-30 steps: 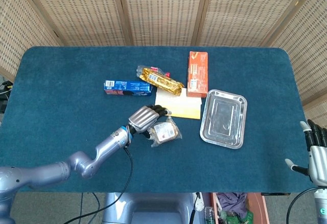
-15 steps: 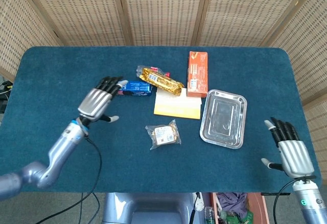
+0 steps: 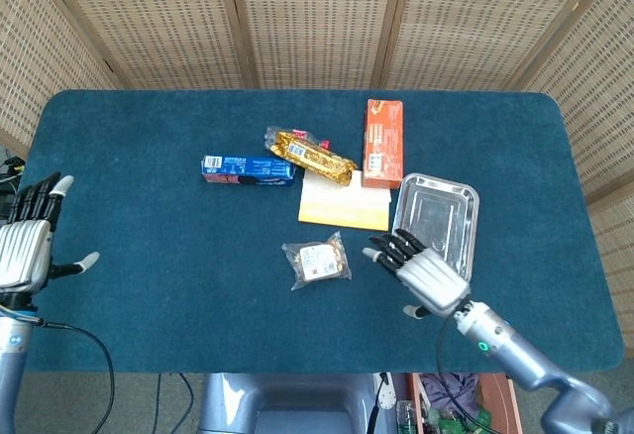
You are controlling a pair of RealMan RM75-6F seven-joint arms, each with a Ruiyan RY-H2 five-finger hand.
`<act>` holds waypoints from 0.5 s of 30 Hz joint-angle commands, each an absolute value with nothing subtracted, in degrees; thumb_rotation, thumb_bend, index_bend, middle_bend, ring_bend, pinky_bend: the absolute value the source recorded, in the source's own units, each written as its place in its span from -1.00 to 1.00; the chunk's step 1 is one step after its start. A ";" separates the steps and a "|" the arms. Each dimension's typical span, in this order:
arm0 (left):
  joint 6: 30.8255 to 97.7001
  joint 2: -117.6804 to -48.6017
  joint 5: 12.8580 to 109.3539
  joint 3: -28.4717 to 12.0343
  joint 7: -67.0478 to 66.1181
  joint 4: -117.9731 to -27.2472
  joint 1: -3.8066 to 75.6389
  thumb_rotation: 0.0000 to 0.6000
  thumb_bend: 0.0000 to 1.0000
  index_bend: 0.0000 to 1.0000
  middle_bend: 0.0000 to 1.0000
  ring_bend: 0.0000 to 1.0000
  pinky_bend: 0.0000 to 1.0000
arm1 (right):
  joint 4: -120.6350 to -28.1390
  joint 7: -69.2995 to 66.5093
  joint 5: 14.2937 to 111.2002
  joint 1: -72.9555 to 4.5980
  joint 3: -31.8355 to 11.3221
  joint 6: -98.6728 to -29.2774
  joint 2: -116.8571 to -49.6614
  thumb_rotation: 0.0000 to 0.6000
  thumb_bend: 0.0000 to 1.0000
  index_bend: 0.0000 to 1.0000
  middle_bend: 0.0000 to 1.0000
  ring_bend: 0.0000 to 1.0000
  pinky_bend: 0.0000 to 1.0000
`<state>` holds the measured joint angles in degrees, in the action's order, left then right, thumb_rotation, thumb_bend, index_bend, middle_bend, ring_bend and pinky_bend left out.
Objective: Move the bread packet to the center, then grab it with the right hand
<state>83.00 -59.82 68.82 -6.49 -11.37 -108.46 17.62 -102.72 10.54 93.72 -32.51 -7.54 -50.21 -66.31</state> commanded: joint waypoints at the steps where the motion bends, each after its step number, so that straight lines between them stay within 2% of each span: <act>1: 83.68 -59.66 69.57 -5.73 -10.39 -107.80 16.39 1.00 -1.00 -1.00 -1.00 -1.00 -1.00 | -101.56 14.56 89.80 -38.27 -9.88 -43.59 -71.85 1.00 -1.00 -1.00 -1.00 -1.00 -1.00; 7: 83.20 -60.81 70.16 -5.64 -9.83 -105.86 15.65 1.00 -1.00 -1.00 -1.00 -1.00 -1.00 | -94.93 20.36 80.15 -47.28 -12.98 -33.97 -80.26 1.00 -1.00 -1.00 -1.00 -1.00 -1.00; 11: 81.68 -61.61 69.33 -5.70 -10.09 -104.58 15.65 1.00 -1.00 -1.00 -1.00 -1.00 -1.00 | -89.72 25.74 72.42 -52.27 -13.71 -31.38 -85.38 1.00 -1.00 -1.00 -1.00 -1.00 -1.00; 15: 80.41 -62.31 68.64 -5.96 -9.10 -103.42 15.56 1.00 -1.00 -1.00 -1.00 -1.00 -1.00 | -84.26 29.36 64.62 -55.79 -13.58 -31.59 -89.95 1.00 -1.00 -1.00 -1.00 -1.00 -1.00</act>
